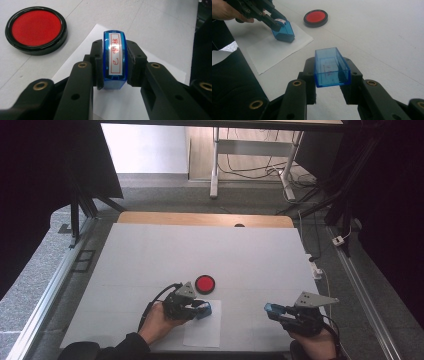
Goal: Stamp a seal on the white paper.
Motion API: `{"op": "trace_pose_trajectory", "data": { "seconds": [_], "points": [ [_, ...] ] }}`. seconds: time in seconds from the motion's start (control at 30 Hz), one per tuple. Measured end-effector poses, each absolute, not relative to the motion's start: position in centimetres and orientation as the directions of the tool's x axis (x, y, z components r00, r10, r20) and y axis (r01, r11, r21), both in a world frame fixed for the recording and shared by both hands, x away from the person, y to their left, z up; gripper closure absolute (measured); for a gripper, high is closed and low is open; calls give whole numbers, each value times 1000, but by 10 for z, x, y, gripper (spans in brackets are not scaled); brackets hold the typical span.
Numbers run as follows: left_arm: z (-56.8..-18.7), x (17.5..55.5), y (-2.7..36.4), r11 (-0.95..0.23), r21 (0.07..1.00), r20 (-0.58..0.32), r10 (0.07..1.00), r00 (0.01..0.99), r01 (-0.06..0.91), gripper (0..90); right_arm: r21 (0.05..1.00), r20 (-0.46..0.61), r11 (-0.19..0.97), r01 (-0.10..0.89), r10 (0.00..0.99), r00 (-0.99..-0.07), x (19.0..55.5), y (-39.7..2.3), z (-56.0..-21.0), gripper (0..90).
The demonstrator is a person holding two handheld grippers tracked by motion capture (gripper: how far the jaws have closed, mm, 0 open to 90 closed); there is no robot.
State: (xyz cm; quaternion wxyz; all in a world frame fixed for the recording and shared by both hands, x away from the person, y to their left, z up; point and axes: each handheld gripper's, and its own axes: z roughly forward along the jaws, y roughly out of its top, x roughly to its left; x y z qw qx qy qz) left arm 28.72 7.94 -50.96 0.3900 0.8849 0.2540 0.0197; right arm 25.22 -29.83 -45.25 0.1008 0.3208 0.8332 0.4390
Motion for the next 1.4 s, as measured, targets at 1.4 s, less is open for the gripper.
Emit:
{"op": "trace_pose_trajectory", "data": {
  "seconds": [1.4],
  "points": [
    [-506, 269, 65, -618, 682, -27, 512, 858, 391, 706, 797, 114, 409, 444, 619, -777, 253, -298, -453, 686]
  ]
}}
